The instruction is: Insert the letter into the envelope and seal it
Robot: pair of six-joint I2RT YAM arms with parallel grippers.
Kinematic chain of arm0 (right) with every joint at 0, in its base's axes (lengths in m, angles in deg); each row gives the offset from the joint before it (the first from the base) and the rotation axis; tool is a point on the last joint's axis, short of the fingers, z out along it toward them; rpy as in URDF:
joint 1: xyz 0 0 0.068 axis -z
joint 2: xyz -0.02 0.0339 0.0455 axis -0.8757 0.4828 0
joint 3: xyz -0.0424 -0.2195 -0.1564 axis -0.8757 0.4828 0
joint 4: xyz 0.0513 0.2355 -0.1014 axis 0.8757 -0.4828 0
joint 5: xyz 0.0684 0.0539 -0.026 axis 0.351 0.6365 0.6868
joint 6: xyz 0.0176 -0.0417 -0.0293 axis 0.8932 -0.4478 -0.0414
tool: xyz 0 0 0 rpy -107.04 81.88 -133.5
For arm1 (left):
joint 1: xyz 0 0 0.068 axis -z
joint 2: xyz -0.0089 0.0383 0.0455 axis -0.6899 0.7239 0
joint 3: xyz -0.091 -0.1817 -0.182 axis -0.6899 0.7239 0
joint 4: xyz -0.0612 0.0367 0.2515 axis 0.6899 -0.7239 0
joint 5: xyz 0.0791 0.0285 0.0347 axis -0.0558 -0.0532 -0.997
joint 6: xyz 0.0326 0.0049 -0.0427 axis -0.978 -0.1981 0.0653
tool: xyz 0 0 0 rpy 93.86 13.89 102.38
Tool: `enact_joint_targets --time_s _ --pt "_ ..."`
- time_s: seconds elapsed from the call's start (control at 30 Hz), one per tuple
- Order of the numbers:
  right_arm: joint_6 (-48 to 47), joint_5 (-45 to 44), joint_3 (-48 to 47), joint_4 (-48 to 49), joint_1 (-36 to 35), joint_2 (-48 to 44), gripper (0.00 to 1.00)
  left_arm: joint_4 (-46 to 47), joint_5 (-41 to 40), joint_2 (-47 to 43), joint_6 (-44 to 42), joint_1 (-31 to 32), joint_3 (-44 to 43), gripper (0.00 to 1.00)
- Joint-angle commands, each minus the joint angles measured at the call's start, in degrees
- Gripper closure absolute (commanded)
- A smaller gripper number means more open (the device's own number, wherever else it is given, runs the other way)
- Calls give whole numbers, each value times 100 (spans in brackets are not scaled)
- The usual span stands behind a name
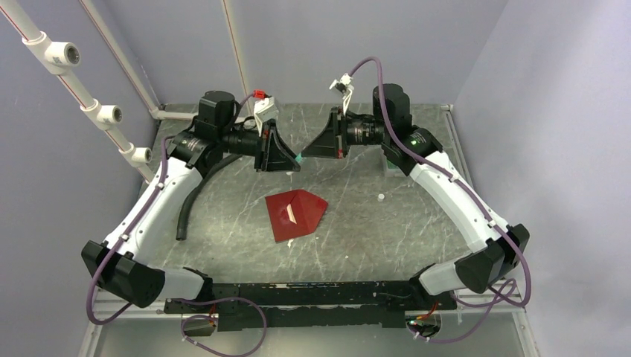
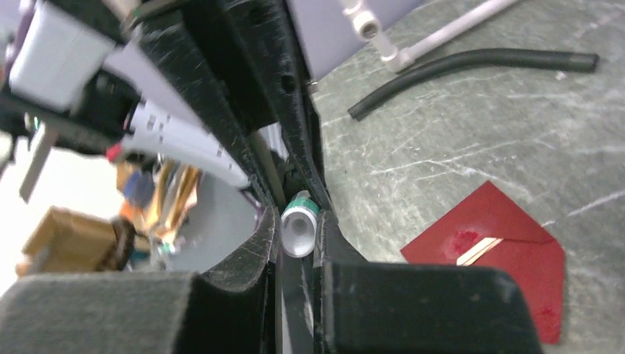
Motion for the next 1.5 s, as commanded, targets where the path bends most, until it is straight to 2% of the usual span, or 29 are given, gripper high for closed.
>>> enact_joint_targets --time_s 0.0,0.03,0.13,0.3,0.33,0.37,0.4,0.5,0.6,0.7,0.8,0.83,0.87,0.93,1.1,1.23,1.33,1.47 --pt "2126 -1854 -470 521 -62 187 100 389 -1560 -128 -125 29 -111 98" --pt "2678 -2260 -671 223 -97 251 100 508 -1880 -185 -114 36 -79 97" --pt "3337 -3196 -830 -146 -242 287 100 972 -2428 -388 -42 55 65 98" --pt "3578 -3917 -907 -115 -319 282 100 1168 -2632 -462 -145 67 168 98" --pt "3427 -3691 -901 6 -308 282 99 1066 -2570 -424 -177 67 121 98" --pt "3267 -3490 -877 160 -266 271 86 929 -2458 -385 -208 67 46 98" --pt "3112 -3152 -798 397 -205 230 66 818 -2312 -344 -211 67 -28 98" --pt "2550 -1702 -208 1461 18 -46 41 671 -1721 -289 -111 67 -133 97" --pt "1585 -587 179 1701 111 -322 38 599 -994 -254 24 67 -218 98" --pt "646 -125 210 1214 123 -466 37 487 -255 -201 46 67 -322 97" --pt "81 229 57 679 121 -426 37 456 432 -172 44 67 -353 98" --pt "-16 395 20 606 120 -399 36 511 607 -172 284 67 -332 98" --pt "-61 534 -4 586 120 -377 37 541 716 -167 332 67 -305 97" --pt "6 703 0 711 113 -368 45 541 837 -154 330 67 -272 97" --pt "313 817 5 1008 105 -280 75 448 850 -145 272 67 -282 98" --pt "572 503 19 1105 66 -241 97 459 551 -183 250 67 -289 97" --pt "1080 -313 31 1200 8 -191 100 498 -125 -221 216 67 -276 97" --pt "1945 -2262 -293 626 -298 12 100 660 -1656 -311 152 67 -166 98"
